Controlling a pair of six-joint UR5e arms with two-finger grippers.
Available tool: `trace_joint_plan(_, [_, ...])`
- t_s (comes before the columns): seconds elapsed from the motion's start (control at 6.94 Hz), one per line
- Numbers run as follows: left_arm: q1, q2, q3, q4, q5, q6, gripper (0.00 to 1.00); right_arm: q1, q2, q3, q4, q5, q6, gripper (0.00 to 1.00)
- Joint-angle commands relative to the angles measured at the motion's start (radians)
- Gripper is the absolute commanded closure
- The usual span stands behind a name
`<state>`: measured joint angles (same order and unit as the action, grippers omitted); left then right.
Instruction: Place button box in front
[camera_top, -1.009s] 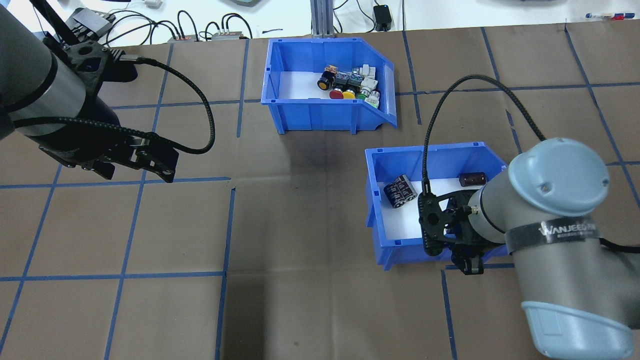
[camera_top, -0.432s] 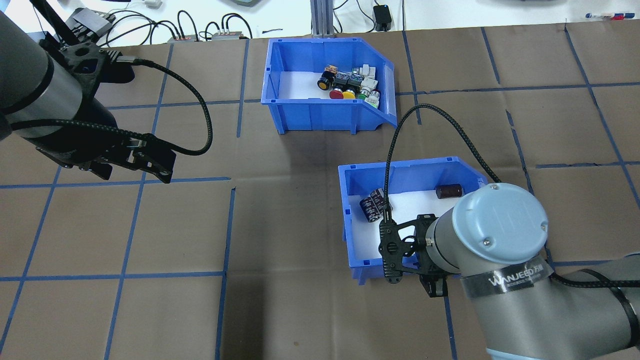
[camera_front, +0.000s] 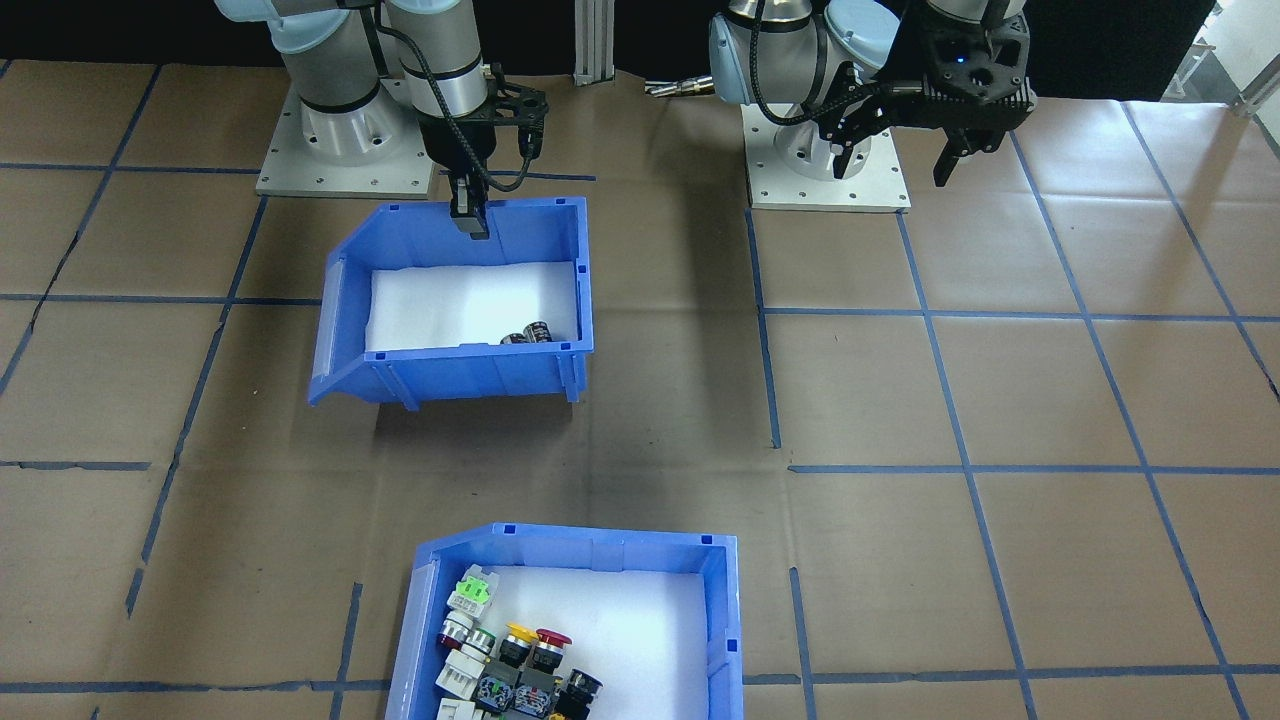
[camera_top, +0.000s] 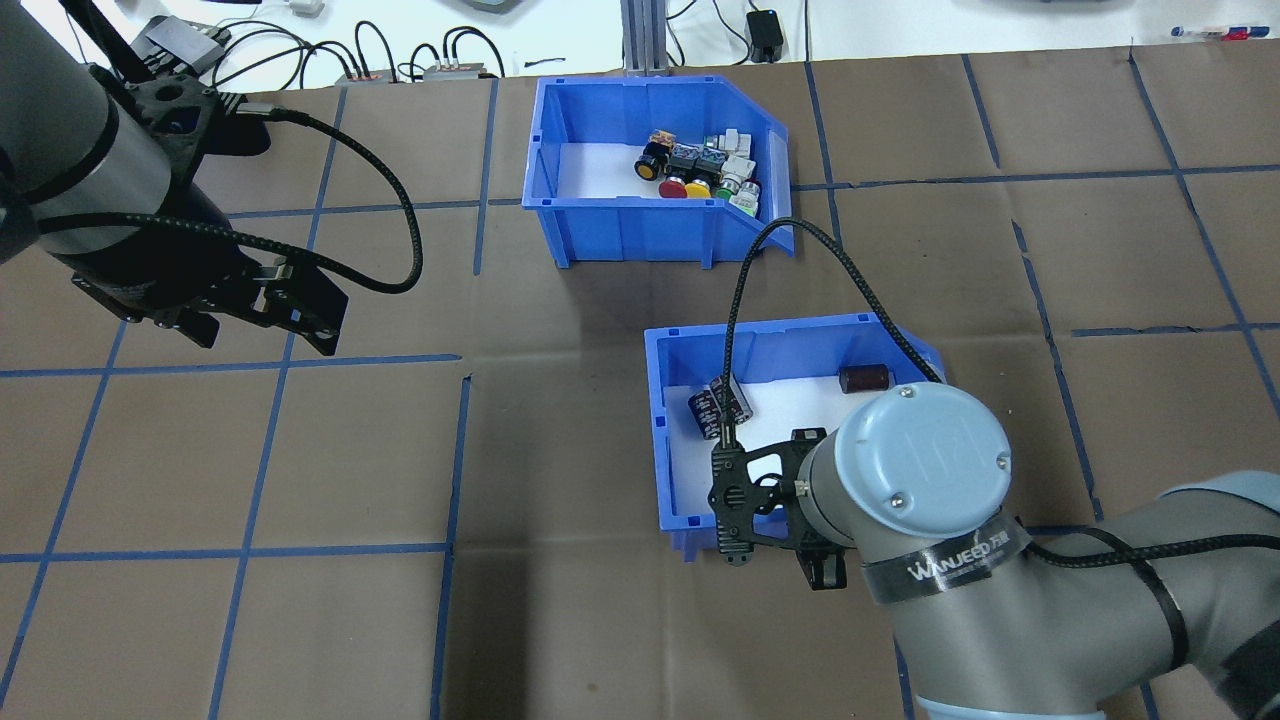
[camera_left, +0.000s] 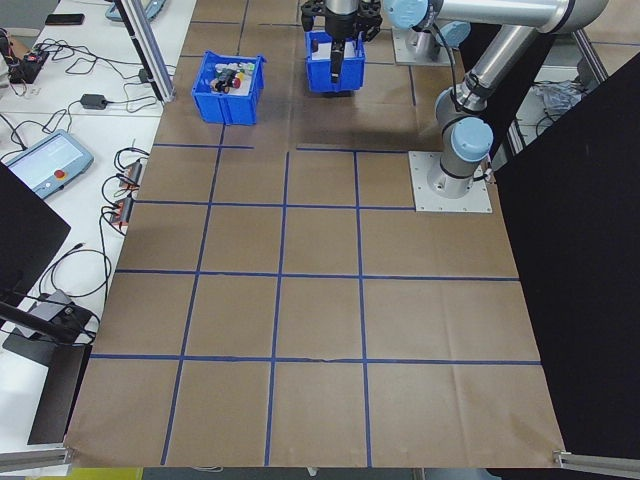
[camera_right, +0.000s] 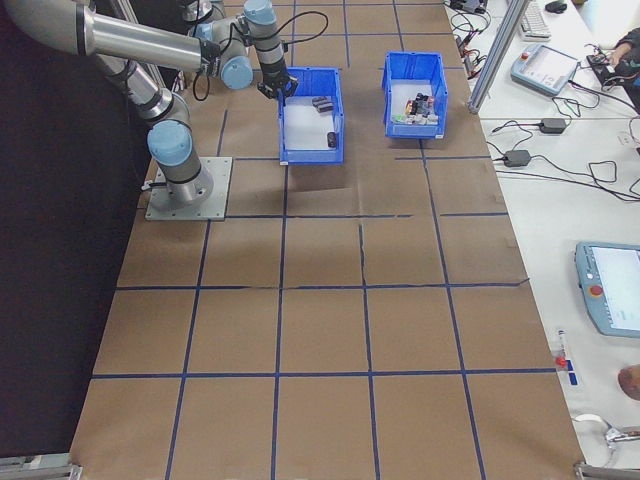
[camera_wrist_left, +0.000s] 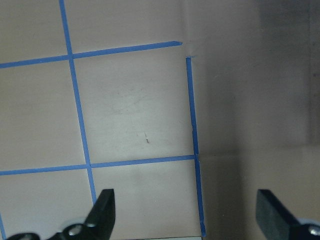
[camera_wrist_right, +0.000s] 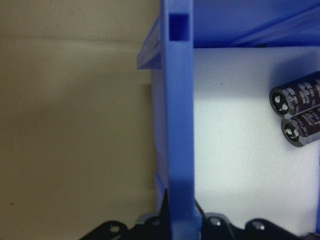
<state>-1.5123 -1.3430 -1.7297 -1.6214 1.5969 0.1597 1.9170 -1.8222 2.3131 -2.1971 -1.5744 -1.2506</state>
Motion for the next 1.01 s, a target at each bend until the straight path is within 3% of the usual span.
trace_joint_plan(0.0, [-0.017,-0.019,0.005,0.006,-0.041,0.003,0.0,0.094,0.09,-0.001,-0.1,-0.025,0.098,1.0])
trace_joint_plan(0.29, [-0.07,-0.022,0.01,0.012,-0.034,0.003,0.0,0.146,0.144,-0.003,-0.182,-0.047,0.167,1.0])
trace_joint_plan(0.86, [-0.077,-0.021,-0.004,0.009,-0.028,0.003,0.0,0.191,0.153,-0.015,-0.213,-0.047,0.207,0.99])
